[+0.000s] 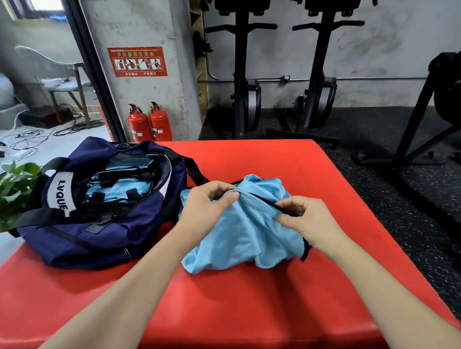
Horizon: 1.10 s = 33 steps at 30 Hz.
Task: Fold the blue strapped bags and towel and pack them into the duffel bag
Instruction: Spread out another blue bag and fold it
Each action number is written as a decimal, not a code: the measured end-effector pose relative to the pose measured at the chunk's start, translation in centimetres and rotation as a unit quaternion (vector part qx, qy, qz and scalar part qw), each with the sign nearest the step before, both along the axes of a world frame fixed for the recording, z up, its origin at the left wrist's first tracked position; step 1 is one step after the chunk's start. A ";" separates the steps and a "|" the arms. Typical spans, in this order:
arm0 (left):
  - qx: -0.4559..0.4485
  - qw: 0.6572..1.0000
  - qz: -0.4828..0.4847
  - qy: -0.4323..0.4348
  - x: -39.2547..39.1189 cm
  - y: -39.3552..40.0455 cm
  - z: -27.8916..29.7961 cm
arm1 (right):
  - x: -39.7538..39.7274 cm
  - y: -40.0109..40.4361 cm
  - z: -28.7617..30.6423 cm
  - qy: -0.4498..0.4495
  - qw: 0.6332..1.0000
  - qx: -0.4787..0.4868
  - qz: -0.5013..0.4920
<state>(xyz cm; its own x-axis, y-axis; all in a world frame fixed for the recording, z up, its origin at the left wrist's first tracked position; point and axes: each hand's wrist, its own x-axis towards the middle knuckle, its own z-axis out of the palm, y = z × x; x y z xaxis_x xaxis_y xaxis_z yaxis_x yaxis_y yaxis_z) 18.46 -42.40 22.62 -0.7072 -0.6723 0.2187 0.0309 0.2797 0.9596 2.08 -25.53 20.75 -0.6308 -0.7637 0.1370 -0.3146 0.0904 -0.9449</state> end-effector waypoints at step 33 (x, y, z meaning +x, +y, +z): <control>0.004 0.996 0.065 0.061 1.9 0.6 2.0 | 0.8 -0.6 0.7 0.030 0.998 0.031 0.049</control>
<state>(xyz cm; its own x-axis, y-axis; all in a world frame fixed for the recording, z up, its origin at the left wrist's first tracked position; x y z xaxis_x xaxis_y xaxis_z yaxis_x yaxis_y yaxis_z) 20.33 -41.82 24.65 -0.5830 -0.7582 0.2920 0.1126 0.2805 0.9532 2.83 -26.18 21.44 -0.5447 -0.8294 0.1239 -0.3813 0.1134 -0.9175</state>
